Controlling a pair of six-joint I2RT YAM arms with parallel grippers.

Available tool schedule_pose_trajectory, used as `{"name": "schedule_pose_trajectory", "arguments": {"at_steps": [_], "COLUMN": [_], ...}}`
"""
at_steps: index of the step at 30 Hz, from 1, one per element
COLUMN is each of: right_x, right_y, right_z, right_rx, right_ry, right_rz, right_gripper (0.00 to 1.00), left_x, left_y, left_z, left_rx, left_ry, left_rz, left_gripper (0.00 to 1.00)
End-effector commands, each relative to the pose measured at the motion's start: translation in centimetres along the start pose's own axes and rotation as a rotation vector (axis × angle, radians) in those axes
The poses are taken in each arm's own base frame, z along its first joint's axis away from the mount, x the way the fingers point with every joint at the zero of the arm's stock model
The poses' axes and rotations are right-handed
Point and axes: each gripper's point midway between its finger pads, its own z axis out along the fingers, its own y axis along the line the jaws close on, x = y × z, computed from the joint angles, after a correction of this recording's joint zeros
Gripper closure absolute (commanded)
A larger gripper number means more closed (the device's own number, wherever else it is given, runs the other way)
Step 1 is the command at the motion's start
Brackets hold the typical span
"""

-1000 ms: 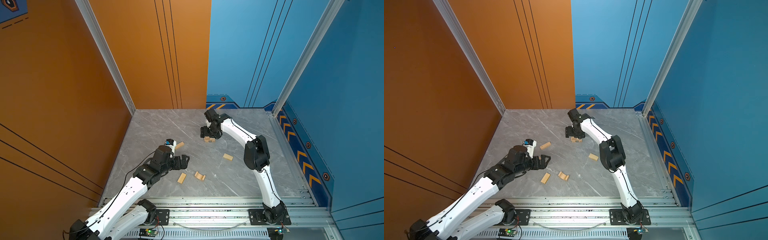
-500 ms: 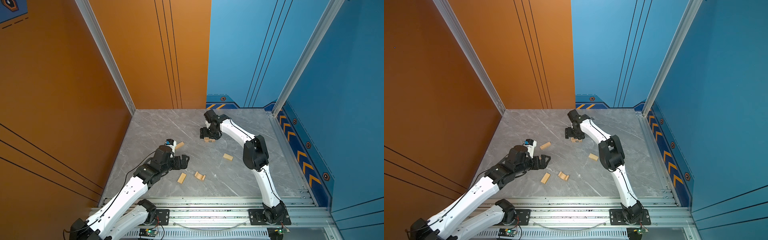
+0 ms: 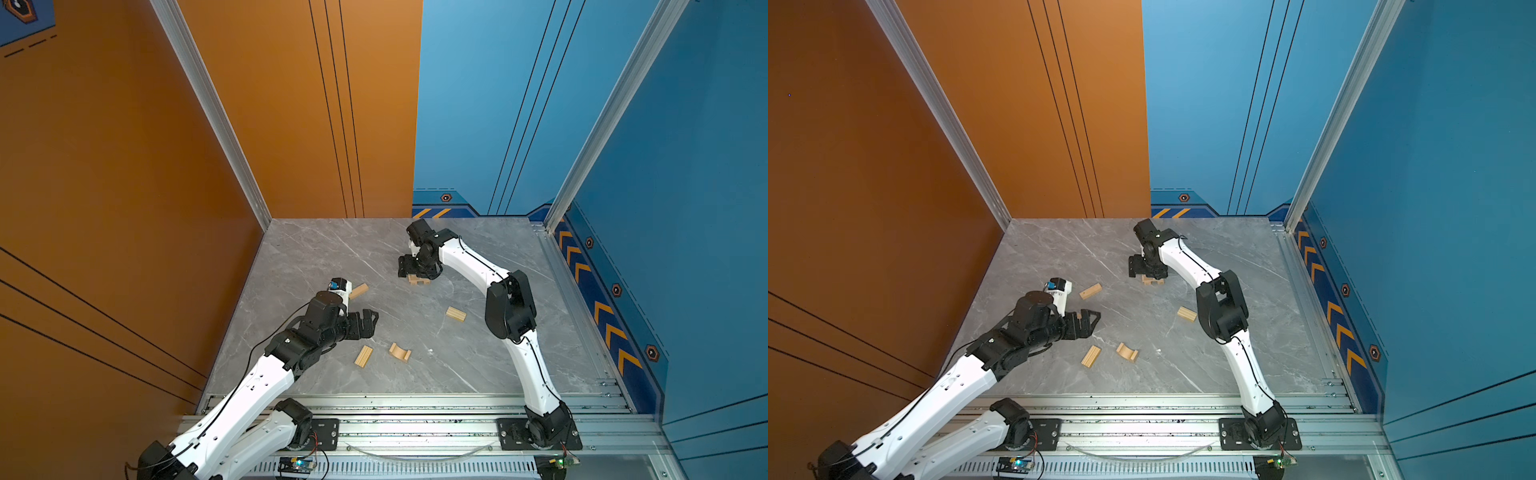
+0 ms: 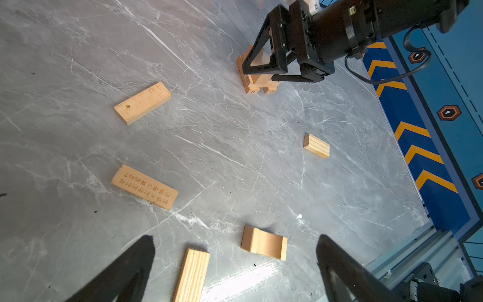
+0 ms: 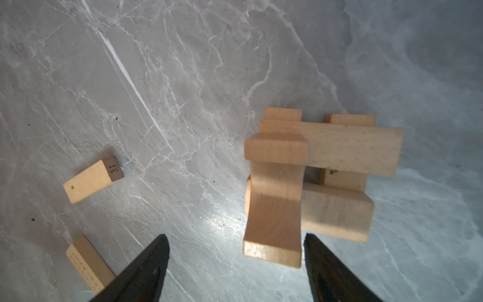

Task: Build the wood block tower
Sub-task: 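Open the right gripper and raise it above the placed arch block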

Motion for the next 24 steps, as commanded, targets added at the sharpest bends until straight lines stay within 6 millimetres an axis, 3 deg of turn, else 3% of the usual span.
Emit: {"name": "schedule_pose_trajectory", "arguments": {"at_steps": [1, 16, 24], "right_x": [-0.1, -0.3, -0.7], "right_y": [0.8, 0.8, 1.1], "right_z": [0.4, -0.1, -3.2], "right_rx": [-0.019, -0.008, -0.001], "right_ry": [0.002, -0.012, -0.048], "right_rz": [0.009, 0.009, -0.017], "right_gripper": [0.17, 0.16, 0.15], "left_x": [0.2, 0.4, 0.3], "left_y": [0.5, 0.8, 0.6], "left_z": [-0.2, 0.0, -0.2], "left_rx": [-0.023, -0.028, -0.016], "left_ry": [0.0, 0.004, -0.002], "left_rz": [0.015, 0.01, 0.004], "left_gripper": [0.02, 0.02, 0.02]}}
